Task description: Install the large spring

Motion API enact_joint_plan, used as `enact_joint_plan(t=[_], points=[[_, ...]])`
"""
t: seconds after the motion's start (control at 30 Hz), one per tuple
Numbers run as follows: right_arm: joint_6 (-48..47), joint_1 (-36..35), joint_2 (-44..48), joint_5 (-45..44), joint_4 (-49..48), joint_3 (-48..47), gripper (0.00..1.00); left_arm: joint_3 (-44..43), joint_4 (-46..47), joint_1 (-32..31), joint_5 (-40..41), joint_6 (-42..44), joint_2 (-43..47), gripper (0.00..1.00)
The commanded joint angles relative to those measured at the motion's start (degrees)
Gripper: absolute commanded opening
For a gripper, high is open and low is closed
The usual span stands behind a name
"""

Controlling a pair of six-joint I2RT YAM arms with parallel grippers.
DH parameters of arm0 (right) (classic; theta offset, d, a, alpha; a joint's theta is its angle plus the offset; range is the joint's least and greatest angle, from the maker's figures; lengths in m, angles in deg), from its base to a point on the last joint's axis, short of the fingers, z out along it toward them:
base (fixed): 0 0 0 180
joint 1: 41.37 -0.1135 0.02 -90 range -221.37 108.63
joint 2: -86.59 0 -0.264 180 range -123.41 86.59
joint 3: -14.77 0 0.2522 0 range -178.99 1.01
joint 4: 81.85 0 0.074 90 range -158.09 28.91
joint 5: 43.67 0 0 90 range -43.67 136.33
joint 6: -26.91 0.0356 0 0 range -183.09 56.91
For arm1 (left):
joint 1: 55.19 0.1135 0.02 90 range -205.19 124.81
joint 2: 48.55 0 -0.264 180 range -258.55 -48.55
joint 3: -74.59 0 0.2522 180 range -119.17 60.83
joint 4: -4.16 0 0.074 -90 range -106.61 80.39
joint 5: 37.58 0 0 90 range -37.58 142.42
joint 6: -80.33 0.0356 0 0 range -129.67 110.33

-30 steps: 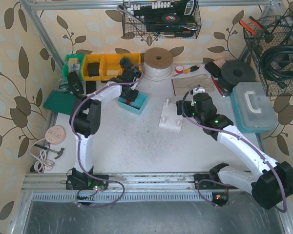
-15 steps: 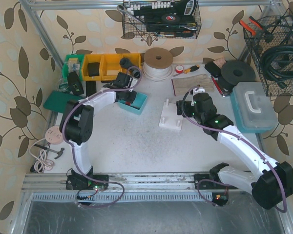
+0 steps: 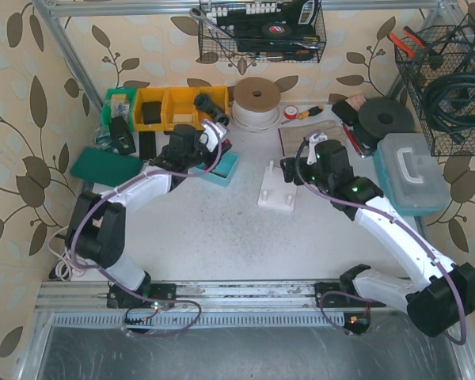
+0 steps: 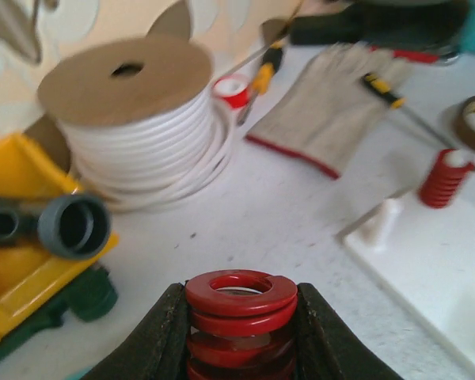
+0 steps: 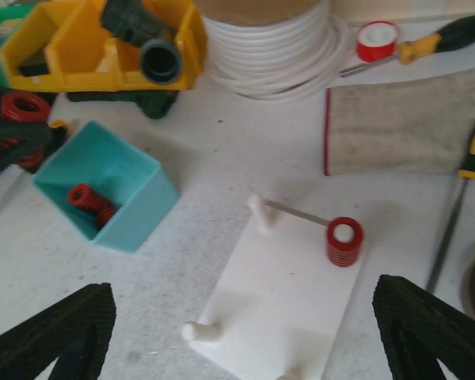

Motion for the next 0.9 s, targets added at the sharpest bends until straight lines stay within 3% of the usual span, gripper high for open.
enact_joint_plan(t=[0.0, 0.1, 0.33, 0.53, 0.87], points=[[-1.88, -0.08, -2.13, 8.99, 6.2, -7.32, 0.87, 8.22, 16.2, -1.94, -13.79, 7.04, 7.96, 0.0], [-2.99, 0.06, -4.54, 15.0, 10.06, -11.47, 0.82, 14.02, 20.62, -5.51, -14.32, 14.01, 11.18, 0.0], [-1.89, -0.32, -9.15, 30.51, 10.18, -15.13, 0.62, 19.36, 21.3, -11.91, -13.95, 20.0, 16.96, 0.0], [-1.77, -3.46, -11.99, 33.53, 9.25, -15.47, 0.6, 19.76, 21.19, -13.48, -13.78, 21.65, 18.16, 0.0], [0.29, -6.89, -15.69, 31.04, 5.32, -15.66, 0.5, 18.37, 20.01, -14.47, -14.14, 22.07, 17.32, 0.0]])
